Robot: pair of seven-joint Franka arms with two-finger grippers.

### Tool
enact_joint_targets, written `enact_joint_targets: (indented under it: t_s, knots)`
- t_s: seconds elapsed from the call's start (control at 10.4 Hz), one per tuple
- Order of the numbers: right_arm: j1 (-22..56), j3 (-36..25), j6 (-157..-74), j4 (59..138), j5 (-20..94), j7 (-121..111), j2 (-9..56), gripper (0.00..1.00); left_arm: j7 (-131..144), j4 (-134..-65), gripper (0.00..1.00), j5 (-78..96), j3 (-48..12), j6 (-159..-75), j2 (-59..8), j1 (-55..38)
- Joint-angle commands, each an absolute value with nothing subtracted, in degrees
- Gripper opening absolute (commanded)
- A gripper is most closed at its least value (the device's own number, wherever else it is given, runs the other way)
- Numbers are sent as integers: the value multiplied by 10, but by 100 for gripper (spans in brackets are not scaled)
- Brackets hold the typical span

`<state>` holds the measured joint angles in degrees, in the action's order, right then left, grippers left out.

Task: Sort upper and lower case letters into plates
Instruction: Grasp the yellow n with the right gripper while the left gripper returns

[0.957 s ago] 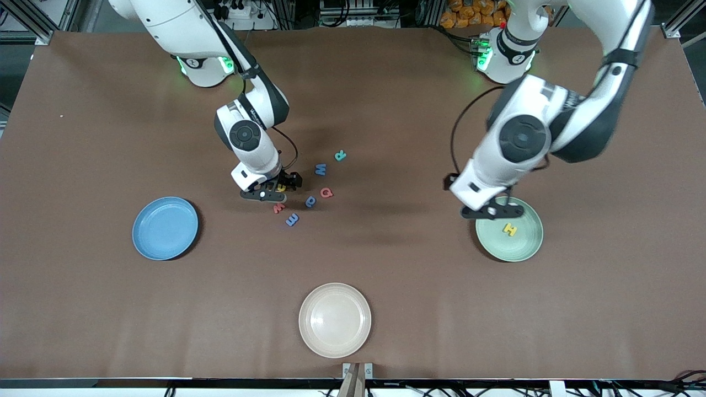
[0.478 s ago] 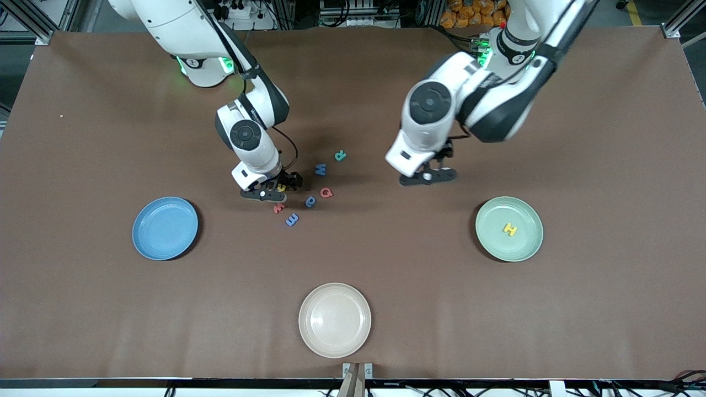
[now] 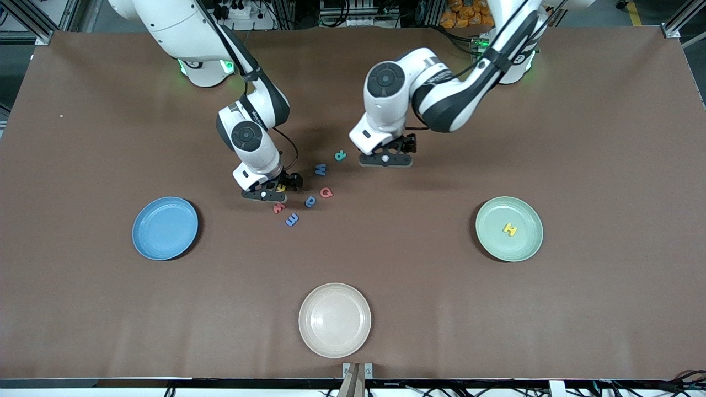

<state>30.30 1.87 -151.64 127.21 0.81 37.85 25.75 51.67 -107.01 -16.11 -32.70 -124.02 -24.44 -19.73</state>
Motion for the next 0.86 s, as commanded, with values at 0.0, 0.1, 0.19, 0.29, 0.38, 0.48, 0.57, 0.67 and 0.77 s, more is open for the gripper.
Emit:
enact_joint_targets:
  t_s: [0.0,0.1,0.19,0.29,0.38,0.48,0.57,0.67,0.77]
  knots:
    - [309,16,-1521,1275,11,389,256,85,525,-1071,100,-232,-326,-1291,-274,-236]
    - [309,16,-1521,1275,11,389,255,22,525,-1072,100,-254,-326,-1315,-290,-247]
    - [309,16,-1517,1275,11,390,251,0,525,-1078,100,-259,-326,-1351,-302,-257]
    - [308,16,-1515,1275,11,390,250,0,524,-1098,100,-262,-326,-1395,-305,-260]
    - [308,16,-1515,1275,11,390,250,0,525,-1129,100,-285,-326,-1447,-305,-263]
    - [307,16,-1514,1275,11,390,249,0,526,-1145,100,-313,-326,-1472,-305,-264]
    - [307,16,-1513,1275,11,390,247,0,526,-1143,100,-333,-326,-1475,-315,-265]
    - [303,16,-1503,1275,11,390,238,0,526,-1141,100,-360,-326,-1478,-322,-271]
    - [301,16,-1480,1274,11,389,225,0,526,-1141,100,-385,-326,-1491,-330,-272]
